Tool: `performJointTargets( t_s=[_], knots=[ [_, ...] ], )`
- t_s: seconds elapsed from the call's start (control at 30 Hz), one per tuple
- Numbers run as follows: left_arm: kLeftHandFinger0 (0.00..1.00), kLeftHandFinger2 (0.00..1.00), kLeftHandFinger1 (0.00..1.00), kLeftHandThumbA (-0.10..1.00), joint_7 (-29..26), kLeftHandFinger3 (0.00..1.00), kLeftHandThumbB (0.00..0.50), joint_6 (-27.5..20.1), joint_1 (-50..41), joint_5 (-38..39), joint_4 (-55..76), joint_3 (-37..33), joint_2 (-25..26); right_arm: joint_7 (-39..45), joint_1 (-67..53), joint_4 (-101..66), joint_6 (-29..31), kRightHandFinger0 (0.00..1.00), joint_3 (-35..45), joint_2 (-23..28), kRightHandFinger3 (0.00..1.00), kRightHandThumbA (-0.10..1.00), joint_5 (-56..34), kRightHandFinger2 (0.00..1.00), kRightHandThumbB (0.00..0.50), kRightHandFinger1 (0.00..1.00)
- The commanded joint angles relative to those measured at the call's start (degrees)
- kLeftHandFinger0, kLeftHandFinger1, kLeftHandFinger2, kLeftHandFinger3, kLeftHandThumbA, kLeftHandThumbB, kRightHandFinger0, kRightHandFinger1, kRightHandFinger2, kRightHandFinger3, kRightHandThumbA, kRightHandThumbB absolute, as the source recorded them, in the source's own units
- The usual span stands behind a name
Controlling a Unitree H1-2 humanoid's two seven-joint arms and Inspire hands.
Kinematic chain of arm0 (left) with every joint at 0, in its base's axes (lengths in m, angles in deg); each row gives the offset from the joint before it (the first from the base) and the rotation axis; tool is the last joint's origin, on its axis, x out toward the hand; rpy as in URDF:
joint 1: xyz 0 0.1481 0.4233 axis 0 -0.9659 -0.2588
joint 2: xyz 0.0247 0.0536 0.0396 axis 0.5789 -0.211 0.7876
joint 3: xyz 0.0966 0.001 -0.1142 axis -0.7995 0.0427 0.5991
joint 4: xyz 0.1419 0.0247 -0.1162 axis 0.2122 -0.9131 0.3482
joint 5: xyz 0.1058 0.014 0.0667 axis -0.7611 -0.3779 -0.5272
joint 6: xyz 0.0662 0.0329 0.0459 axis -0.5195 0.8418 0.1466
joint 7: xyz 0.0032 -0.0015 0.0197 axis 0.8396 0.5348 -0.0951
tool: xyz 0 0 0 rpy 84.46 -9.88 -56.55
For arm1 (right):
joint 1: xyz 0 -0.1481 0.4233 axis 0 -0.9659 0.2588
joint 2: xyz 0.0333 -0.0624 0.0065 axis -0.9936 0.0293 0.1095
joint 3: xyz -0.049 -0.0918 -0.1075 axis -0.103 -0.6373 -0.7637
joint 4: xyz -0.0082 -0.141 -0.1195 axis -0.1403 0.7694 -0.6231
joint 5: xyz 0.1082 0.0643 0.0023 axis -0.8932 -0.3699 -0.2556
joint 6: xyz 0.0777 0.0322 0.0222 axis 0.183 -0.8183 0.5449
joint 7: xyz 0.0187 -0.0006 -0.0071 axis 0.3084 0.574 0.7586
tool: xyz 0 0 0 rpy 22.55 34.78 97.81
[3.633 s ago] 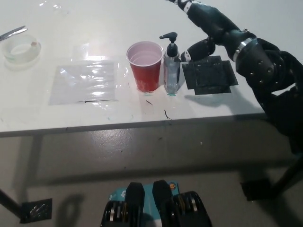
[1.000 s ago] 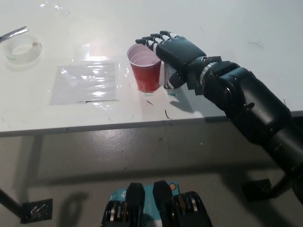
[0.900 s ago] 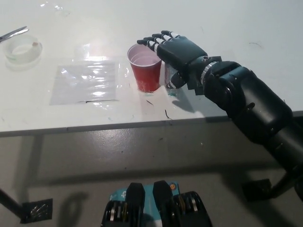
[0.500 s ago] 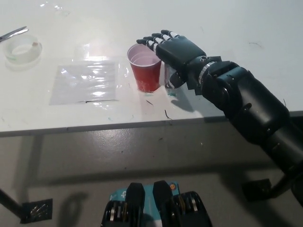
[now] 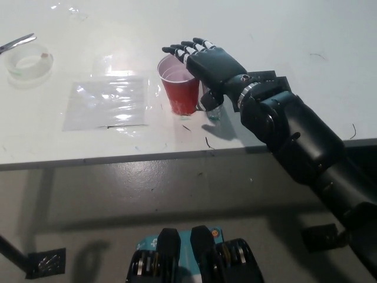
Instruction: The robot uses its right hand to press the hand soap kept in the middle of the table to get liquid hand soap out
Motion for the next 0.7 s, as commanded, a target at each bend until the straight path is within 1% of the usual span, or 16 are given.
performJointTargets(
  t_s=[0.0,0.07,0.17,0.2,0.27,0.3,0.33,0.37,0.4,0.43,0.53,0.57,0.63,0.67],
  knots=[
    [0.3,0.5,0.42,0.85,-0.9,0.6,0.105,-1.6,0.8,0.0,2.2,0.9,1.4,3.6,-3.7,2.1,-0.9,1.0,-2.2,1.2,1.0,1.0,1.2,1.0,0.452,1.0],
    [0.29,0.49,0.41,0.87,-1.4,0.6,0.082,-1.7,0.9,-1.1,2.5,0.8,1.5,3.8,-4.0,1.0,-1.7,1.0,-3.1,2.6,1.0,1.0,2.8,1.0,0.448,1.0],
    [0.3,0.5,0.41,0.86,-1.2,0.61,0.082,-1.9,1.1,-0.9,2.1,0.9,1.5,3.9,-4.1,0.4,-2.1,1.0,-3.2,3.3,1.0,1.0,3.2,1.0,0.458,1.0],
    [0.3,0.49,0.41,0.87,-1.3,0.61,0.097,-1.9,1.1,-1.1,2.2,0.9,1.5,4.4,-3.8,0.2,-2.4,1.0,-3.6,3.9,1.0,1.0,3.8,1.0,0.464,1.0],
    [0.29,0.49,0.41,0.87,-1.3,0.6,0.102,-1.8,1.1,-1.3,2.2,0.9,1.5,4.7,-3.7,0.0,-2.7,1.0,-3.8,4.3,1.0,1.0,4.2,1.0,0.464,1.0],
    [0.28,0.49,0.41,0.87,-1.3,0.6,0.107,-1.9,1.2,-1.3,2.2,1.0,1.4,4.3,-3.6,0.2,-2.7,1.0,-4.4,4.6,1.0,1.0,5.2,1.0,0.489,1.0],
    [0.28,0.49,0.4,0.87,-1.5,0.59,0.113,-1.6,1.2,-1.2,2.3,1.1,1.3,4.1,-3.5,0.6,-2.6,1.0,-4.8,4.7,1.0,1.0,5.7,1.0,0.491,1.0],
    [0.28,0.48,0.4,0.87,-1.5,0.59,0.096,-1.5,1.2,-1.1,2.4,1.1,1.3,3.9,-3.4,1.0,-2.5,1.0,-5.0,4.6,1.0,1.0,6.0,1.0,0.5,1.0],
    [0.28,0.49,0.41,0.87,-1.5,0.6,0.108,-1.1,1.2,-1.3,2.5,1.1,1.3,3.5,-3.5,1.2,-2.4,1.0,-5.1,4.6,1.0,1.0,6.1,1.0,0.5,1.0],
    [0.29,0.49,0.41,0.87,-1.5,0.6,0.098,-1.1,1.2,-1.2,2.6,1.1,1.3,3.2,-3.7,1.3,-2.2,1.0,-5.1,4.5,1.0,1.0,6.0,1.0,0.493,1.0],
    [0.28,0.49,0.41,0.87,-1.3,0.6,0.096,-1.3,1.6,-1.1,2.5,1.0,1.4,2.7,-3.7,1.9,-1.9,1.0,-5.2,4.4,1.0,1.0,6.2,1.0,0.498,1.0],
    [0.27,0.49,0.4,0.88,-1.2,0.6,0.093,-1.7,1.7,-1.3,2.4,1.0,1.5,1.8,-3.9,2.4,-1.5,1.0,-4.9,3.9,1.0,1.0,5.9,1.0,0.489,1.0],
    [0.27,0.49,0.4,0.88,-1.1,0.6,0.092,-1.7,1.7,-1.0,2.4,1.2,1.6,1.3,-4.0,2.8,-1.4,1.0,-4.7,3.4,1.0,1.0,5.6,1.0,0.492,1.0],
    [0.28,0.49,0.41,0.88,-1.2,0.6,0.112,-1.2,1.7,-0.9,2.6,1.2,1.6,1.3,-4.1,2.9,-1.4,1.0,-4.6,3.2,1.0,1.0,5.4,1.0,0.492,1.0]
  ],
)
